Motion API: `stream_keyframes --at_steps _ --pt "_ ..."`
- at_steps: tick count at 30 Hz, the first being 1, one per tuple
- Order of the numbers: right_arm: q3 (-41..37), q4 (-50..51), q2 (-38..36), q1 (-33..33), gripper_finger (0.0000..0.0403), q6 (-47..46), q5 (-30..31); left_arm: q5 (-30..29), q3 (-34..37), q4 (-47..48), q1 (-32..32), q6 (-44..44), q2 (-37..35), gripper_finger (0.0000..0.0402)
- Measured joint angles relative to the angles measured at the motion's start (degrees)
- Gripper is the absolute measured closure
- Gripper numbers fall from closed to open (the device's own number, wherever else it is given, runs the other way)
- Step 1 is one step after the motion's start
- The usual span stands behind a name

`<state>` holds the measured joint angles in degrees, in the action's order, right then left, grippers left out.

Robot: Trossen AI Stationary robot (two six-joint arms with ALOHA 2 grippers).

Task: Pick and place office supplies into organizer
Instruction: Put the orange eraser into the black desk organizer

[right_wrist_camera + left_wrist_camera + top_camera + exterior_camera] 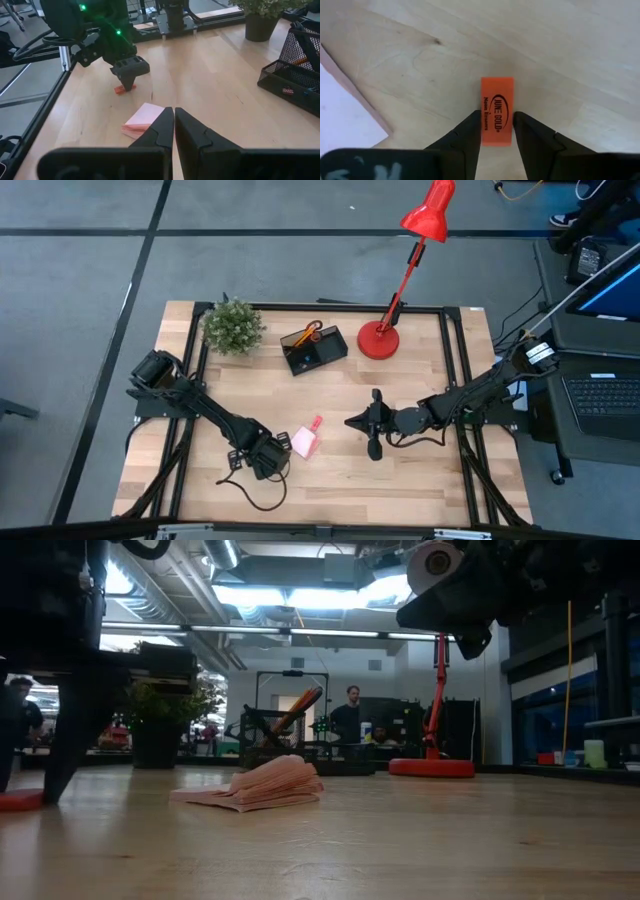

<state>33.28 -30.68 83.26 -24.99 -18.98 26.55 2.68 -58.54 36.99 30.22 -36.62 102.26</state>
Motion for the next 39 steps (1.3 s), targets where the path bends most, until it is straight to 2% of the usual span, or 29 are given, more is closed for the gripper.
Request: stream_keyframes --at_steps 9,22,33,39 --pt "0.00 0.00 -0.02 0.00 0.0383 -0.02 -0.01 0.50 0.04 -0.78 0.04 4.97 0.00 0.0328" --pt "0.00 0.00 -0.02 0.02 0.0383 -0.02 -0.02 -1.00 0.09 -1.79 0.17 12.66 -0.91 0.0332" --pt "0.00 -0.76 -0.04 0.02 0.0383 -0.04 -0.03 -2.74 0.07 -1.14 -0.08 15.88 -9.79 0.0331" --pt "0.00 -0.95 -0.04 0.02 0.0383 -0.04 -0.04 -3.02 0.07 -1.33 -2.54 20.11 -15.47 0.0331"
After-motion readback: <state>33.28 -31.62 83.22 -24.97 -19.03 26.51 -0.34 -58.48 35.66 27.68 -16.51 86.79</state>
